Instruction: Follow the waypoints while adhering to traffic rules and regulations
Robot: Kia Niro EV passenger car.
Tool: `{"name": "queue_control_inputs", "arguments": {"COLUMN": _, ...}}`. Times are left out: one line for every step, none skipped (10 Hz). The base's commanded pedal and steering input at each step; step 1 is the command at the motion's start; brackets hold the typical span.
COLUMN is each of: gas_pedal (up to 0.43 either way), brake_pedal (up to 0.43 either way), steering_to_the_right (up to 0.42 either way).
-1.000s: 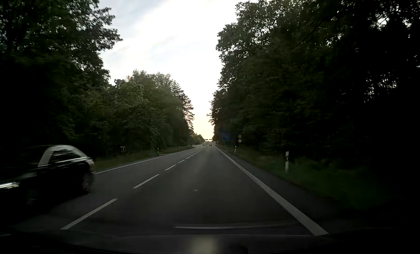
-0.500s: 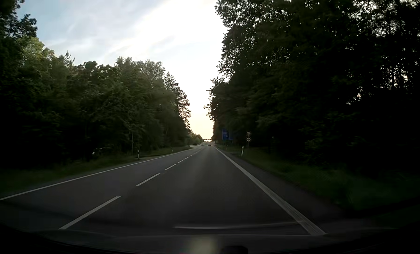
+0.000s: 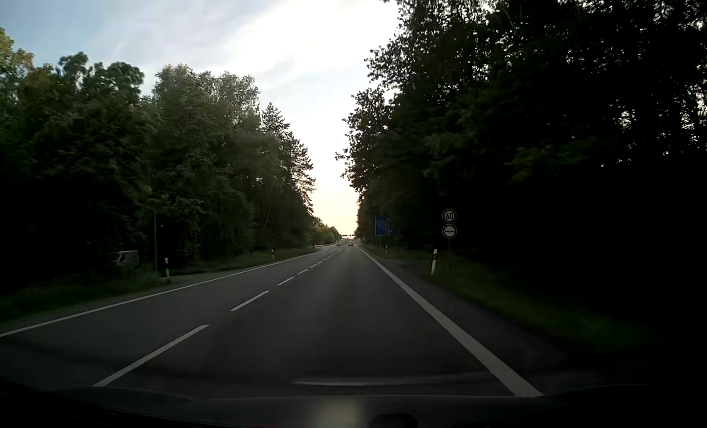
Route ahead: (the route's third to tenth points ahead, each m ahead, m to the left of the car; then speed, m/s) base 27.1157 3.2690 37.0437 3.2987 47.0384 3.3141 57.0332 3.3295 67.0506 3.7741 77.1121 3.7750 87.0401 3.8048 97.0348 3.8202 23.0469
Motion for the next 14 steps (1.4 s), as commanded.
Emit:
{"name": "queue_control_inputs", "arguments": {"gas_pedal": 0.039, "brake_pedal": 0.0, "steering_to_the_right": -0.001}}
{"name": "queue_control_inputs", "arguments": {"gas_pedal": 0.039, "brake_pedal": 0.0, "steering_to_the_right": -0.001}}
{"name": "queue_control_inputs", "arguments": {"gas_pedal": 0.039, "brake_pedal": 0.0, "steering_to_the_right": -0.001}}
{"name": "queue_control_inputs", "arguments": {"gas_pedal": 0.039, "brake_pedal": 0.0, "steering_to_the_right": -0.001}}
{"name": "queue_control_inputs", "arguments": {"gas_pedal": 0.039, "brake_pedal": 0.0, "steering_to_the_right": -0.001}}
{"name": "queue_control_inputs", "arguments": {"gas_pedal": 0.039, "brake_pedal": 0.0, "steering_to_the_right": -0.001}}
{"name": "queue_control_inputs", "arguments": {"gas_pedal": 0.039, "brake_pedal": 0.0, "steering_to_the_right": -0.001}}
{"name": "queue_control_inputs", "arguments": {"gas_pedal": 0.039, "brake_pedal": 0.0, "steering_to_the_right": -0.001}}
{"name": "queue_control_inputs", "arguments": {"gas_pedal": 0.047, "brake_pedal": 0.0, "steering_to_the_right": -0.002}}
{"name": "queue_control_inputs", "arguments": {"gas_pedal": 0.047, "brake_pedal": 0.0, "steering_to_the_right": -0.004}}
{"name": "queue_control_inputs", "arguments": {"gas_pedal": 0.047, "brake_pedal": 0.0, "steering_to_the_right": -0.007}}
{"name": "queue_control_inputs", "arguments": {"gas_pedal": 0.047, "brake_pedal": 0.0, "steering_to_the_right": -0.009}}
{"name": "queue_control_inputs", "arguments": {"gas_pedal": 0.047, "brake_pedal": 0.0, "steering_to_the_right": -0.008}}
{"name": "queue_control_inputs", "arguments": {"gas_pedal": 0.047, "brake_pedal": 0.0, "steering_to_the_right": -0.008}}
